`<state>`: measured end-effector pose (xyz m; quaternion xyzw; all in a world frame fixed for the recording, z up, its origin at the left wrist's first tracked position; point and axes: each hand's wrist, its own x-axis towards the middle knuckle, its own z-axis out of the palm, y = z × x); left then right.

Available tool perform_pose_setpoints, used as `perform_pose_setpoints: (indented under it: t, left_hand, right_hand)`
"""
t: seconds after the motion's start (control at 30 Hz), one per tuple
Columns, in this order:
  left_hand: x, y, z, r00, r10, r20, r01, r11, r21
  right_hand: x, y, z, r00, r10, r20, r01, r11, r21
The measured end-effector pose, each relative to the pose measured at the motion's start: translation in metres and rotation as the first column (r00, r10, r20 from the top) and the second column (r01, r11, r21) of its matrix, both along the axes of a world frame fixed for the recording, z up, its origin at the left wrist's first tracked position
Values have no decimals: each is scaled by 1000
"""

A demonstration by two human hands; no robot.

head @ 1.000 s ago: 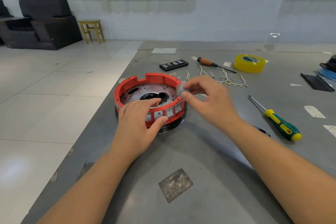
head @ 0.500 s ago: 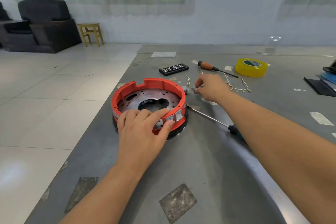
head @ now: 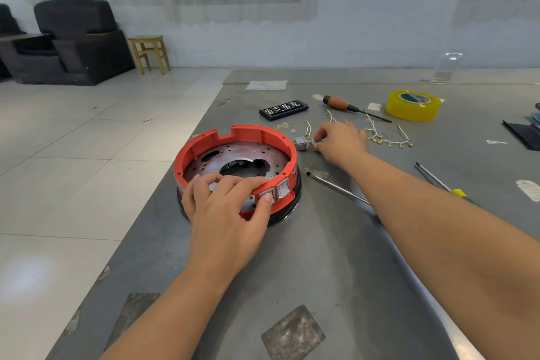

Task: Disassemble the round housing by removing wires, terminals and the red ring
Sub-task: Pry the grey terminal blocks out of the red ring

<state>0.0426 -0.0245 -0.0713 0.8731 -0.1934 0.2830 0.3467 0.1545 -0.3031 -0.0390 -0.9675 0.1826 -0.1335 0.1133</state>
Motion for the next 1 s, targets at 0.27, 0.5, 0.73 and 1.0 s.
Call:
perform_pose_setpoints:
  t: [0.27, 0.5, 0.73, 1.0]
  left_hand:
    - [0, 2, 0, 1000, -10, 2, 10, 999, 36]
    - [-1, 3, 2, 1000, 13, -8, -12, 996, 86]
    - [-7, 6, 4, 999, 35, 12, -36, 994, 106]
    - [-17, 11, 5, 999, 33, -9, -31, 992, 123]
  right_hand:
    - [-32, 2, 17, 994, 104, 40, -108, 989, 104]
    - [-114, -9, 32, 925, 277, -262, -258, 961, 104]
    - [-173, -11, 10, 931, 164, -326, -196, 978, -68]
    - [-189, -3, -6, 967, 171, -190, -215, 945, -247]
